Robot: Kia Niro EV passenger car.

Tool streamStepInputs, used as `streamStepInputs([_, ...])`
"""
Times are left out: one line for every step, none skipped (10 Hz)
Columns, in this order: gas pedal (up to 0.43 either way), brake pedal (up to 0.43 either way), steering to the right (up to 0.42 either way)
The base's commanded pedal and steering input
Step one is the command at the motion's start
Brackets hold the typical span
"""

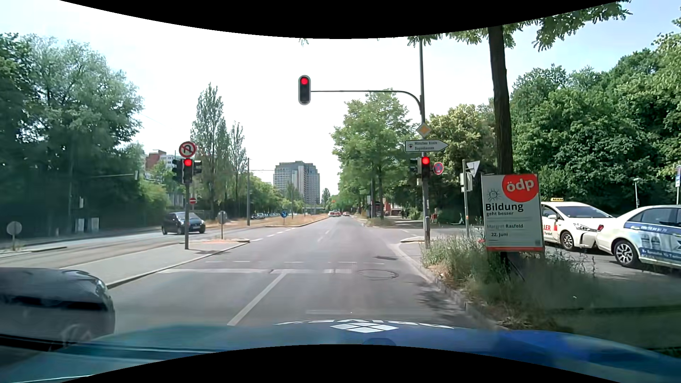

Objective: Follow the waypoints while adhering to traffic rules and regulations

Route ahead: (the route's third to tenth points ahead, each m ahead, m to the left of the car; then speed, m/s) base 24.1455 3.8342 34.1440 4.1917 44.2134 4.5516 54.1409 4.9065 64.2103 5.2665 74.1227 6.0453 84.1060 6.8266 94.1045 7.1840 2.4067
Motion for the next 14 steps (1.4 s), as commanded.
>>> streamStepInputs([0.0,0.104,-0.006])
streamStepInputs([0.0,0.104,-0.005])
streamStepInputs([0.0,0.11,-0.004])
streamStepInputs([0.0,0.104,-0.004])
streamStepInputs([0.0,0.11,-0.003])
streamStepInputs([0.0,0.11,-0.003])
streamStepInputs([0.0,0.11,-0.003])
streamStepInputs([0.0,0.11,-0.003])
streamStepInputs([0.0,0.116,-0.003])
streamStepInputs([0.0,0.122,-0.003])
streamStepInputs([0.0,0.134,-0.003])
streamStepInputs([0.0,0.14,-0.003])
streamStepInputs([0.0,0.146,-0.003])
streamStepInputs([0.0,0.146,-0.003])
